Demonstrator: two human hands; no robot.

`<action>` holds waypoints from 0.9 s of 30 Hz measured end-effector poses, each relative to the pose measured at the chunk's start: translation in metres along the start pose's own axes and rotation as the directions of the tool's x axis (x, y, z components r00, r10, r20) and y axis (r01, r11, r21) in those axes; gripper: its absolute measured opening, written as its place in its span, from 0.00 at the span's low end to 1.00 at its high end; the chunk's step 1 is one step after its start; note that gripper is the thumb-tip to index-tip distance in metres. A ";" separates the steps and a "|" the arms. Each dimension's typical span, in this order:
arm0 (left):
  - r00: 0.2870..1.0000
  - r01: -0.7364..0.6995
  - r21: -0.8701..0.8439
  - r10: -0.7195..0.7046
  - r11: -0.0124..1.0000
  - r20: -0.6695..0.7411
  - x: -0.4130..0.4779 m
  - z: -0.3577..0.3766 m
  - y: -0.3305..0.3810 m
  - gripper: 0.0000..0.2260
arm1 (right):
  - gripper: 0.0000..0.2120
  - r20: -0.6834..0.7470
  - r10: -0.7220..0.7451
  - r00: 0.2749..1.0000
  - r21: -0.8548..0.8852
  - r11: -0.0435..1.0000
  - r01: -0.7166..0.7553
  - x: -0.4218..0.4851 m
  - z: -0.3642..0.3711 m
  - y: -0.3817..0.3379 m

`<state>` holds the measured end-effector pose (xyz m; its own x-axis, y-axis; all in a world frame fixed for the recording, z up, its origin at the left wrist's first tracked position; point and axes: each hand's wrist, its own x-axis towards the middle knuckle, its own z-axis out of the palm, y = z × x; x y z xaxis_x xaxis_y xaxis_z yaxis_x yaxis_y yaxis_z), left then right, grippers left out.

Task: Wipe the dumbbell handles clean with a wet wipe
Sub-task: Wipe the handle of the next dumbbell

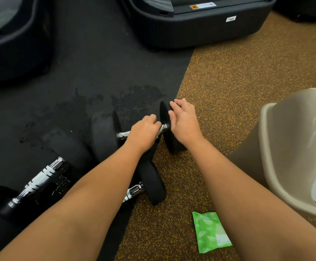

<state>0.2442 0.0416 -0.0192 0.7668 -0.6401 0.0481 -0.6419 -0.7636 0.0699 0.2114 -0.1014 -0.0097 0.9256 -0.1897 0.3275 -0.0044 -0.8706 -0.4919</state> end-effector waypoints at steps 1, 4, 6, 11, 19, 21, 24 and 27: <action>0.999 -0.035 0.017 0.036 0.999 -0.019 0.001 0.001 0.001 0.06 | 0.16 -0.001 0.001 1.000 -0.002 1.000 -0.001 0.000 0.001 0.000; 0.989 -0.145 0.059 0.147 0.988 -0.030 0.004 0.001 0.007 0.08 | 0.16 -0.004 0.013 1.000 0.005 1.000 -0.013 0.000 0.002 0.000; 0.987 -0.159 0.063 0.160 0.985 -0.014 0.005 0.000 0.012 0.10 | 0.17 -0.002 0.018 1.000 -0.006 1.000 -0.018 0.000 0.001 -0.001; 0.999 -0.039 0.010 0.039 0.999 -0.009 0.008 0.001 0.013 0.10 | 0.17 -0.007 0.006 1.000 -0.012 1.000 -0.006 0.001 0.001 0.000; 0.959 0.226 -0.117 -0.201 0.967 0.198 0.017 -0.009 0.000 0.13 | 0.17 0.001 -0.008 1.000 0.000 1.000 0.008 0.001 -0.001 0.001; 0.937 0.278 -0.089 -0.249 0.957 0.247 0.016 -0.013 -0.007 0.12 | 0.17 -0.004 0.001 1.000 0.008 1.000 -0.001 0.001 0.000 0.001; 0.889 0.355 0.015 -0.342 0.935 0.305 0.016 -0.019 -0.017 0.10 | 0.18 0.001 0.007 1.000 0.012 1.000 -0.007 0.001 0.000 -0.001; 0.819 0.435 0.077 -0.430 0.897 0.379 0.019 -0.022 -0.022 0.11 | 0.19 0.011 0.008 1.000 0.013 1.000 -0.009 0.000 -0.001 -0.001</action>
<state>0.2731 0.0484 0.0023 0.9013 -0.2281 -0.3683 -0.2426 -0.9701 0.0072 0.2109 -0.1008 -0.0080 0.9298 -0.1918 0.3140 -0.0074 -0.8630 -0.5052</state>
